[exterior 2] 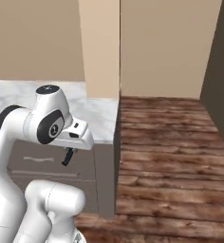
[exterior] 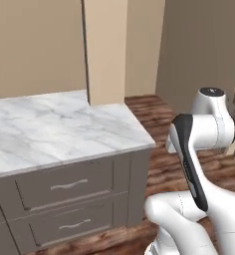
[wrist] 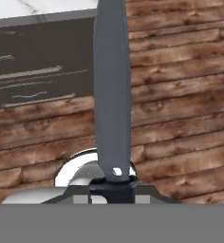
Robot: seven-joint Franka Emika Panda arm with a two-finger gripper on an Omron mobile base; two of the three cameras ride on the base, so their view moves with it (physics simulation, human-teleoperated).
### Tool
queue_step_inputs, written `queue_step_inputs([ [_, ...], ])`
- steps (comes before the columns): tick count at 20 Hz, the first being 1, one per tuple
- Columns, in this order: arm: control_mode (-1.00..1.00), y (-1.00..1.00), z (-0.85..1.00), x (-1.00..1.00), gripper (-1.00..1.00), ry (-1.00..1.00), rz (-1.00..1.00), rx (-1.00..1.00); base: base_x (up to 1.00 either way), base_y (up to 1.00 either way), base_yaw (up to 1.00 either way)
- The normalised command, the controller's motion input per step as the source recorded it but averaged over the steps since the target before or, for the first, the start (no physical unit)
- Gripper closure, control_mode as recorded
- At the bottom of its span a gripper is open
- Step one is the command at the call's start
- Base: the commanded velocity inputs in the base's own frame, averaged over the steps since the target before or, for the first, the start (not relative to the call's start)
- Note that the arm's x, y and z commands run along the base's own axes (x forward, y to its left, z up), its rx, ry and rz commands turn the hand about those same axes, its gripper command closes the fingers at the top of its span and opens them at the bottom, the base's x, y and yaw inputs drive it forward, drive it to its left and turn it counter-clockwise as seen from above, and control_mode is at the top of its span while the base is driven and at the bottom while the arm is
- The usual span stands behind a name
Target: Retrieve the butter from the fridge and place it on a plate on the dining table. Then retrieve the butter knife by the fridge and place it near the plate.
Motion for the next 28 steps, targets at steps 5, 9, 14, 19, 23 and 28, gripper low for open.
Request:
queue_step_inputs([
  [5,1.00,0.00,0.00,0.00,1.00,0.00,0.00,0.00,0.00,-0.99,0.47],
  [9,1.00,0.00,0.00,0.00,1.00,0.00,0.00,0.00,0.02,-1.00,0.07],
  [14,1.00,0.00,0.00,0.00,1.00,0.00,0.00,0.00,0.25,-1.00,-0.01],
  [19,1.00,0.00,0.00,0.00,1.00,0.00,0.00,0.00,0.45,-0.54,-0.03],
  [23,1.00,0.00,0.00,0.00,1.00,0.00,0.00,0.00,0.79,0.00,-0.01],
  [28,1.00,0.00,0.00,0.00,1.00,0.00,0.00,0.00,1.00,0.00,-0.05],
])
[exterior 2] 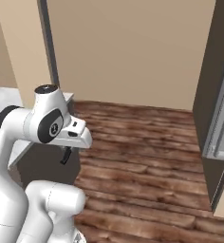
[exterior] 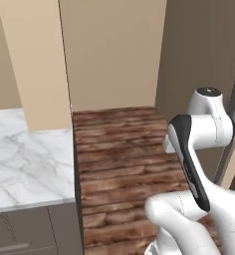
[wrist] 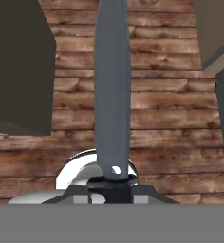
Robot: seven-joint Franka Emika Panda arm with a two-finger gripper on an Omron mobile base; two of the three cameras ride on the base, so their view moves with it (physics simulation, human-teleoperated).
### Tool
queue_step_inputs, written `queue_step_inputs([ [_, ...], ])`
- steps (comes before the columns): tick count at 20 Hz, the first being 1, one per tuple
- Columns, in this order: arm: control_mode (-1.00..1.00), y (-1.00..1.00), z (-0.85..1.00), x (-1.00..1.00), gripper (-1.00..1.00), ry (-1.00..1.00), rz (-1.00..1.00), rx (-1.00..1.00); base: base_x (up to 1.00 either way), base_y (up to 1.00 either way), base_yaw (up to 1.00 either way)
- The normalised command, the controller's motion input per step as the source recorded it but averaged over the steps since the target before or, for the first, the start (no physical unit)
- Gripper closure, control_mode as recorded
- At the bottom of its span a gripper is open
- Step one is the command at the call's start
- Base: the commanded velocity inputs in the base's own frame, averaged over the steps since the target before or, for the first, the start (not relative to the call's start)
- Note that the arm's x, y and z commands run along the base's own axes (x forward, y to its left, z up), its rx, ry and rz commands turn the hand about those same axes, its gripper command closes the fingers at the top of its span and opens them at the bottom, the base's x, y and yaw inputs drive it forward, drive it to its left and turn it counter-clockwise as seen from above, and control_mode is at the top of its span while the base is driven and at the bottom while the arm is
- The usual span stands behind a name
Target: Retrieve the butter from the fridge and place it on a plate on the dining table. Then retrieve the butter knife by the fridge and place it near the plate.
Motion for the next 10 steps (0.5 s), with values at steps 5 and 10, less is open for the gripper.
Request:
queue_step_inputs([
  [5,1.00,0.00,0.00,0.00,1.00,0.00,0.00,0.00,1.00,-0.05,-0.03],
  [10,1.00,0.00,0.00,0.00,1.00,0.00,0.00,0.00,1.00,0.00,0.00],
])
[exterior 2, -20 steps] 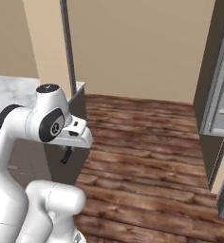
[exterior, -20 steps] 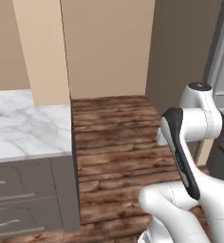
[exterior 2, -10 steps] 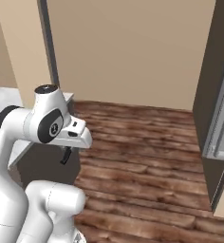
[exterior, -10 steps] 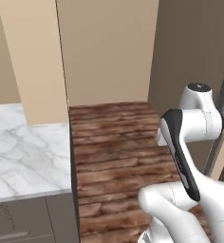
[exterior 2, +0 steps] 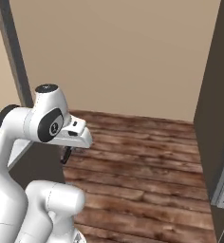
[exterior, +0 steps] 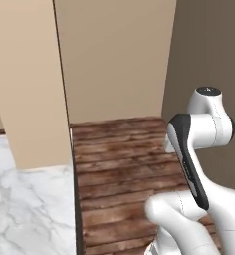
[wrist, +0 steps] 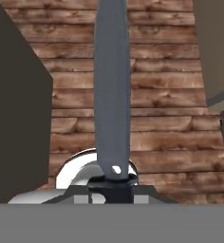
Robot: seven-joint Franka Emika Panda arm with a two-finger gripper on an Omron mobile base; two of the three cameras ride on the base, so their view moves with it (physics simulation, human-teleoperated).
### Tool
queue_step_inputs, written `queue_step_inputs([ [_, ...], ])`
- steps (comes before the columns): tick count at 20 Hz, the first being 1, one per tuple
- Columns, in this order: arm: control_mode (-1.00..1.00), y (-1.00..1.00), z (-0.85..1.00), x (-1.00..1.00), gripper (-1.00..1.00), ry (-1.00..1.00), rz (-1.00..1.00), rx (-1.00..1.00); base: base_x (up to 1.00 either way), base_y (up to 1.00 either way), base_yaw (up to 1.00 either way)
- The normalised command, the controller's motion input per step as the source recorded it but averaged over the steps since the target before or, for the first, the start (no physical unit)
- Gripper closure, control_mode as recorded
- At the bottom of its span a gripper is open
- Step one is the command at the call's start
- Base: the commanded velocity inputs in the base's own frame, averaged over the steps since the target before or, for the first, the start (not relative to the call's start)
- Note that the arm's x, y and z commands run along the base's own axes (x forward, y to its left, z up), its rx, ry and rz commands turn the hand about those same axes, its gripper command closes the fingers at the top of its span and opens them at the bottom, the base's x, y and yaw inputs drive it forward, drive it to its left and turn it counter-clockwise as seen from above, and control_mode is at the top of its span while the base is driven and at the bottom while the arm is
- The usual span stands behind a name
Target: Retrieve the butter from the fridge and place it on a plate on the dining table. Then retrieve the butter knife by the fridge and place it near the plate.
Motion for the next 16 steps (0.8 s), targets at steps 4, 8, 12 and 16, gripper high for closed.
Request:
queue_step_inputs([
  [4,1.00,0.00,0.00,0.00,1.00,0.00,0.00,0.00,1.00,0.00,0.00],
  [8,1.00,0.00,0.00,0.00,1.00,0.00,0.00,0.00,1.00,0.00,0.00],
  [12,1.00,0.00,0.00,0.00,1.00,0.00,0.00,0.00,1.00,0.00,0.00],
  [16,1.00,0.00,0.00,0.00,1.00,0.00,0.00,0.00,1.00,0.03,0.00],
])
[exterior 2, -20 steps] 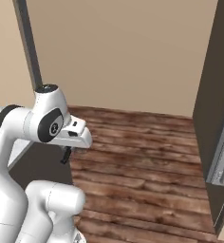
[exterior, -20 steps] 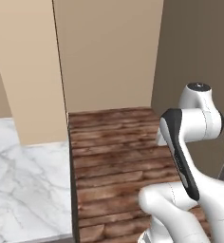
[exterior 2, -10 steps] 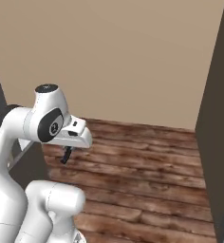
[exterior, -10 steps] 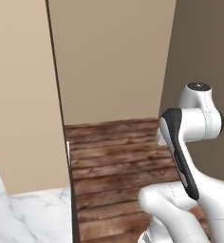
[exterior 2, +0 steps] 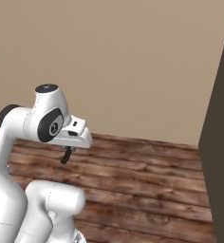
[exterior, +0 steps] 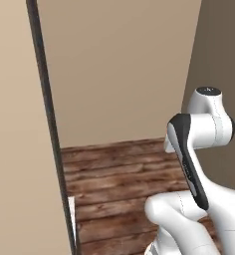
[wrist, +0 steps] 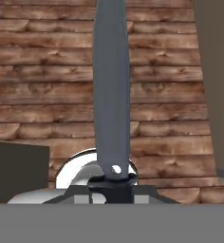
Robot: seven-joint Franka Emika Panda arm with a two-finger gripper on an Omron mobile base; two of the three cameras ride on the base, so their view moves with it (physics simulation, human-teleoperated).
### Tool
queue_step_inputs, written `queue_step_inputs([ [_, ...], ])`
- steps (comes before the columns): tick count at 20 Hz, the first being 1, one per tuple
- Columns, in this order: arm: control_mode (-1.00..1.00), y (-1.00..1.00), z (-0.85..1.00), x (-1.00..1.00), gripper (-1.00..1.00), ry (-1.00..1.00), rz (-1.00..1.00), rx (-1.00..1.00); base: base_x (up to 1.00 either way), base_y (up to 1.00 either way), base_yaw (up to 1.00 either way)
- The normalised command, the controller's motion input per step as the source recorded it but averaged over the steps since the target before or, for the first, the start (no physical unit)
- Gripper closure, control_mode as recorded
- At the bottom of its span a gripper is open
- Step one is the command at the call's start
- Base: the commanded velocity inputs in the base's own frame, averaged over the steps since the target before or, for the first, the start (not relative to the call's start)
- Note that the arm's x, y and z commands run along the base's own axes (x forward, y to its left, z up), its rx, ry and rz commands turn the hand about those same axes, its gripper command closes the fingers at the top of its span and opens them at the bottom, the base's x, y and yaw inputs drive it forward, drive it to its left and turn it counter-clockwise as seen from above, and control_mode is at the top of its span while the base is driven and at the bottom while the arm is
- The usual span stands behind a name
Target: Retrieve the butter from the fridge and place it on a plate on the dining table. Then retrieve the butter knife by the fridge and place it near the plate.
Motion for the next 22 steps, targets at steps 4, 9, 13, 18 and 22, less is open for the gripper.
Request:
queue_step_inputs([
  [4,1.00,0.00,0.00,0.00,1.00,0.00,0.00,0.00,1.00,0.09,0.00],
  [9,1.00,0.00,0.00,0.00,1.00,0.00,0.00,0.00,1.00,0.24,0.02],
  [13,1.00,0.00,0.00,0.00,1.00,0.00,0.00,0.00,1.00,0.31,0.11],
  [18,1.00,0.00,0.00,0.00,1.00,0.00,0.00,0.00,1.00,0.55,0.31],
  [22,1.00,0.00,0.00,0.00,1.00,0.00,0.00,0.00,0.97,0.59,0.47],
])
